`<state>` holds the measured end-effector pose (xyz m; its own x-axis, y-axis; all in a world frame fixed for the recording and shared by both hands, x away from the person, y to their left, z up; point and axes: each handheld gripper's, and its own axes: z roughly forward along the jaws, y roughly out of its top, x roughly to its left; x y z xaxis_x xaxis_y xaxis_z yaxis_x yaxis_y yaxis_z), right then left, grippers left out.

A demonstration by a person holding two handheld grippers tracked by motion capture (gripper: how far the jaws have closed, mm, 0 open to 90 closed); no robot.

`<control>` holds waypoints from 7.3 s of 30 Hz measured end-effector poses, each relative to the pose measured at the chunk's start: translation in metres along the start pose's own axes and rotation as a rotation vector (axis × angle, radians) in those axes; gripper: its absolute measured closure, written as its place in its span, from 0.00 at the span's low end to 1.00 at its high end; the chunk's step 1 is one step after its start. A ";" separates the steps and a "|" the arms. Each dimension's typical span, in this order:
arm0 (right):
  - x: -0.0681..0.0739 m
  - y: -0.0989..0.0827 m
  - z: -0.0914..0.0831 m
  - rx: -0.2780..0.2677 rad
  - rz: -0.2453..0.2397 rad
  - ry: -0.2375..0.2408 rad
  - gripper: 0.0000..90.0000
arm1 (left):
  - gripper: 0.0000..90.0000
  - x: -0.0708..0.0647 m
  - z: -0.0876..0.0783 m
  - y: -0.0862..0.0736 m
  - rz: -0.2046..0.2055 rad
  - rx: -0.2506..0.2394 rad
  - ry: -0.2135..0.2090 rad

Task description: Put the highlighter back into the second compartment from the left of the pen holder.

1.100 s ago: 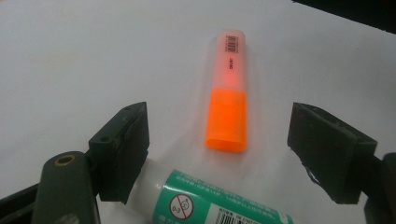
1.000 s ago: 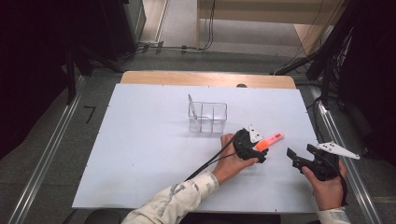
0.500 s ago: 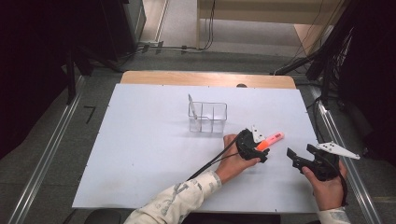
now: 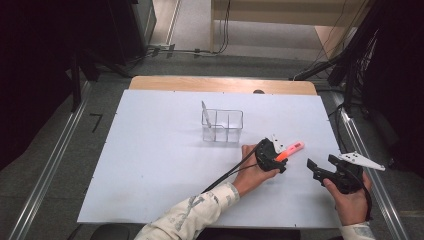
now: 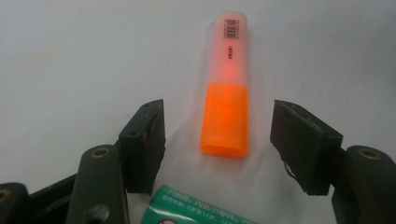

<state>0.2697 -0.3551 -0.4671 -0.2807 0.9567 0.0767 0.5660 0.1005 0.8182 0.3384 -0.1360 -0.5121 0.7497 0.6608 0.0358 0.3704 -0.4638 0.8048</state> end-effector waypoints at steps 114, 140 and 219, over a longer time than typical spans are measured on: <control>-0.001 0.000 0.000 0.010 0.015 0.001 0.19 | 0.75 0.000 -0.019 0.021 -0.041 0.044 -0.045; 0.001 0.000 0.003 0.021 0.006 -0.010 0.19 | 0.75 0.029 -0.078 0.007 -0.108 0.002 -0.035; 0.001 -0.001 0.005 0.035 0.009 -0.006 0.19 | 0.75 0.130 -0.198 -0.028 -0.303 -0.085 0.199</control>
<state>0.2723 -0.3529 -0.4705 -0.2712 0.9591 0.0805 0.5954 0.1014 0.7970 0.3168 0.0797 -0.4131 0.4884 0.8664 -0.1036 0.5063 -0.1847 0.8424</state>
